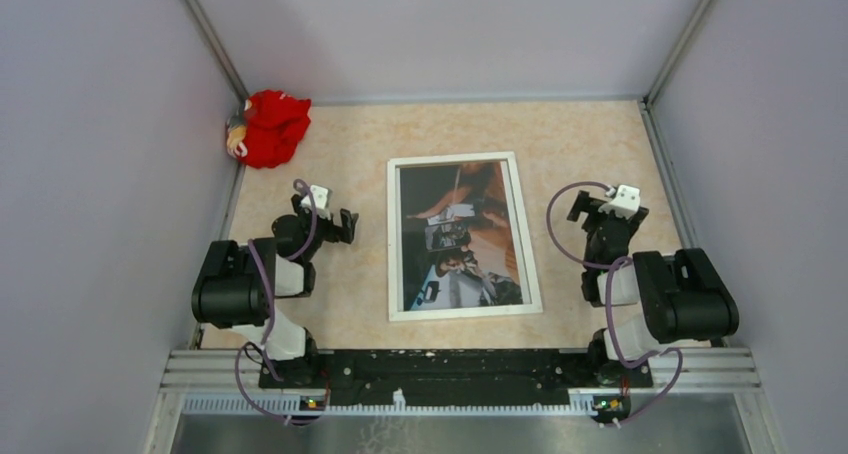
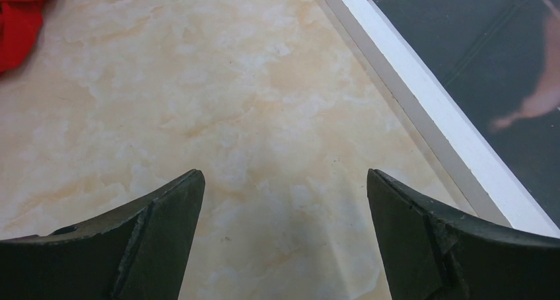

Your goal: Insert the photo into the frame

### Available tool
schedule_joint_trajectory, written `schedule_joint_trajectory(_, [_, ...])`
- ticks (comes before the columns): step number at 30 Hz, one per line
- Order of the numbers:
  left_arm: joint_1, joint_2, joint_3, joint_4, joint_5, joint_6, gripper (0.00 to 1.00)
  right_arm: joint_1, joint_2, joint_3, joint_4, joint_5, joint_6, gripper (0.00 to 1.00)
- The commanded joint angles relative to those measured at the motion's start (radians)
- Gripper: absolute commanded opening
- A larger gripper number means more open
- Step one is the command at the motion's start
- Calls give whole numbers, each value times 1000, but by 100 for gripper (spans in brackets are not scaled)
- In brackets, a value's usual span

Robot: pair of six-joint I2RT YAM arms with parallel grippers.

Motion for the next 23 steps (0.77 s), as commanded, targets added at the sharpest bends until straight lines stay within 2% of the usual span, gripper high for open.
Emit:
schedule_joint_trajectory(1, [-2,-27,5,52,-16,22,99,-5,-24,-4,-20,-57,35,99])
schedule_joint_trajectory(23, [-11,-28,8,43,-34,26,99,-5,-21,-4,-14,-56,31,99])
